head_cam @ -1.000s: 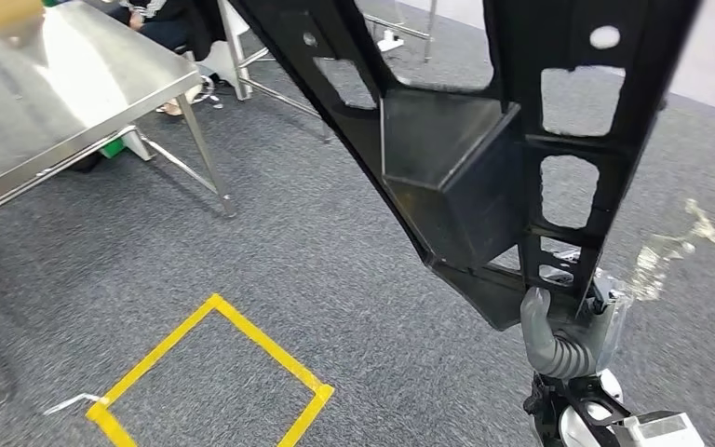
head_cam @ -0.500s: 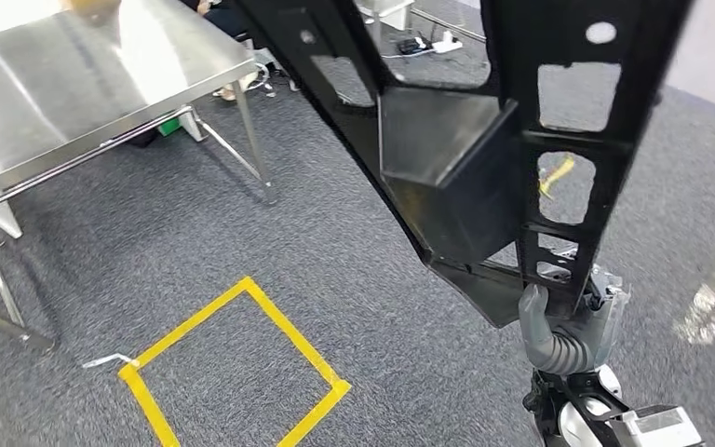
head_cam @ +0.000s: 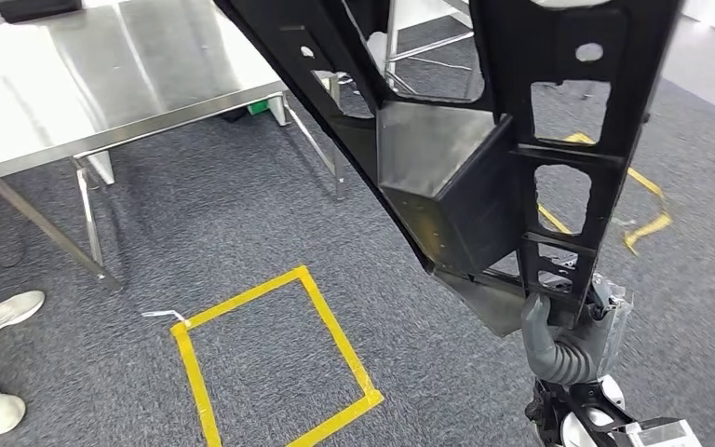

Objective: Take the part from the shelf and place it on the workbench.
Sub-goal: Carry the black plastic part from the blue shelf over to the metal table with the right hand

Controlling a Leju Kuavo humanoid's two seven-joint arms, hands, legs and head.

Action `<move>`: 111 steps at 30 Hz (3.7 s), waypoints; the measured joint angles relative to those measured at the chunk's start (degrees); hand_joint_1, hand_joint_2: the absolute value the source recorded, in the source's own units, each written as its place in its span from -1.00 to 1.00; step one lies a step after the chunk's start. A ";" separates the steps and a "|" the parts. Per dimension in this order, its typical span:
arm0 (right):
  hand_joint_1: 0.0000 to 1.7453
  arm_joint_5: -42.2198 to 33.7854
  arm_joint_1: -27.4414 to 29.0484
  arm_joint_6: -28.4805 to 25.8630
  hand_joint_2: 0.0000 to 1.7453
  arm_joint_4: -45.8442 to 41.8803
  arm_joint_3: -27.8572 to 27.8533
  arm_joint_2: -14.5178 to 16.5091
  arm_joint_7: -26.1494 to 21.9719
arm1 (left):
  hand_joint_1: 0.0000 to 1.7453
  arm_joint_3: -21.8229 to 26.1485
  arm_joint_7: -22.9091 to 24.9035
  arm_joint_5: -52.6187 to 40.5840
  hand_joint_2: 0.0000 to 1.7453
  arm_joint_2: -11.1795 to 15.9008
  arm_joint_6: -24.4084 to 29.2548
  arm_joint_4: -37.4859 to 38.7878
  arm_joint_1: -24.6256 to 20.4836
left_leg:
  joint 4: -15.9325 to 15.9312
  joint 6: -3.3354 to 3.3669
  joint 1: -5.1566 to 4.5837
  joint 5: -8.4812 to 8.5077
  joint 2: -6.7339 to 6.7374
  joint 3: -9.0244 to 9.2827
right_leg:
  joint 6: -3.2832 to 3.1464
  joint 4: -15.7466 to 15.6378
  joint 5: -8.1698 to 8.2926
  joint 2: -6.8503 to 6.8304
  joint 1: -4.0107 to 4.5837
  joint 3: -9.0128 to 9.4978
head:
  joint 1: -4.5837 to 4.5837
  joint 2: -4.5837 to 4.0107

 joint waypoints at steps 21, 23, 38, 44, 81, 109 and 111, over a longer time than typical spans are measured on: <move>1.00 0.67 1.19 -0.53 1.00 -1.23 -0.03 0.26 0.00 | -1.00 -0.01 -1.05 -0.21 1.00 0.04 0.06 0.01 0.10 | -0.69 0.47 -0.39 -0.10 8.55 0.36 | -1.70 1.45 -2.53 -8.30 1.45 1.07 | -0.66 0.00; 1.00 0.66 1.51 -0.60 1.00 -1.39 -0.10 0.20 0.00 | -1.00 -0.01 -1.16 -0.21 1.00 0.01 0.02 0.01 -0.06 | -0.92 0.80 -0.13 0.17 6.97 0.40 | -1.96 8.48 -5.52 -4.31 1.26 -2.42 | -0.37 0.00; 1.00 0.86 2.07 -0.39 1.00 -1.54 -0.39 0.53 0.00 | -1.00 0.00 -1.97 0.23 1.00 -0.26 0.10 0.02 0.17 | -0.43 0.71 -0.29 -0.54 3.25 0.65 | -1.26 -0.97 0.54 -2.32 0.49 0.14 | -0.04 0.00; 1.00 0.85 2.07 0.15 1.00 -1.66 -0.44 0.58 0.00 | -1.00 0.00 -2.03 0.28 1.00 -0.37 0.55 0.02 0.17 | -0.68 -0.67 -0.06 -0.55 3.27 0.74 | -1.71 -0.91 0.40 -2.33 0.80 0.14 | -0.02 0.00; 1.00 2.84 1.77 -0.40 1.00 -1.78 -0.35 0.14 0.00 | -1.00 0.17 -2.44 0.37 1.00 -0.84 0.33 0.01 0.40 | -1.01 -3.78 2.29 -0.22 -1.37 0.35 | 0.00 0.17 -1.12 -0.65 -1.52 1.07 | 0.26 0.00; 1.00 3.62 2.91 0.38 1.00 -2.13 -0.56 0.27 0.00 | -1.00 0.04 -2.60 -0.29 1.00 -1.18 -0.12 0.02 0.03 | 0.05 -0.06 -0.79 -0.85 4.97 0.57 | 0.20 -0.24 0.31 -3.04 0.29 -0.65 | -0.12 0.00; 1.00 3.72 2.90 0.38 1.00 -2.15 -0.61 0.36 0.00 | -1.00 0.04 -2.45 -0.28 1.00 -1.17 -0.04 0.02 0.12 | 0.08 -0.48 -0.81 -0.99 4.91 0.47 | -1.14 -0.49 0.42 -3.04 0.36 -0.45 | -0.17 0.00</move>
